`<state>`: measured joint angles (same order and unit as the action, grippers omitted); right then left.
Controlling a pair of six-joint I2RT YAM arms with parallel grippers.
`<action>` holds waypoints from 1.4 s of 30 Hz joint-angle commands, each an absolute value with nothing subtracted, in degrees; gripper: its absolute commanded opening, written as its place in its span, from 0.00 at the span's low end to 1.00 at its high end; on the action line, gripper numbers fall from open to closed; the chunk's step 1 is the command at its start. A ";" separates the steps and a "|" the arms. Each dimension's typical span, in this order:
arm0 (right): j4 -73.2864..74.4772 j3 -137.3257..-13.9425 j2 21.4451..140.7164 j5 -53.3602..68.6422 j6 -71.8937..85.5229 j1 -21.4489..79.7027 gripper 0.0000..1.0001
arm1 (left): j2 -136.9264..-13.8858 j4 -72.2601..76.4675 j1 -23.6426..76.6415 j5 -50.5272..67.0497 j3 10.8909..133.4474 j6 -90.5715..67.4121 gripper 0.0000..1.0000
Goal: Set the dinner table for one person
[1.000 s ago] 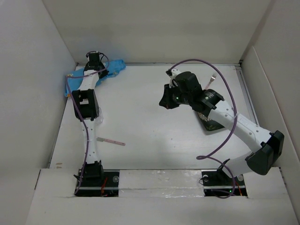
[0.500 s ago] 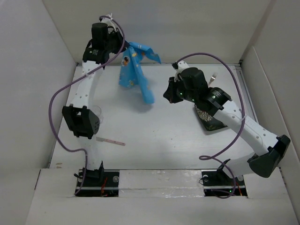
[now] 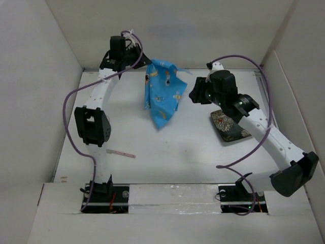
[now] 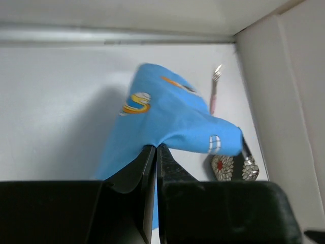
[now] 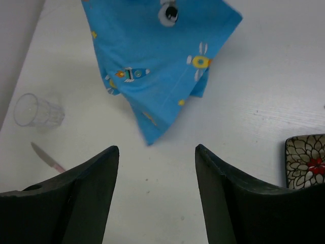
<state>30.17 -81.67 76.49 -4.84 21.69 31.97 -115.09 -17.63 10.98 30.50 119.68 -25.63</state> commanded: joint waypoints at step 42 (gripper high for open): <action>10.37 -85.60 119.09 -2.90 38.94 51.77 0.78 | -114.96 -2.64 15.47 20.13 101.17 -34.98 0.00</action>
<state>14.04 -82.63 117.93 -2.57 38.61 50.81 -120.05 -5.32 15.64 20.27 102.24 -35.86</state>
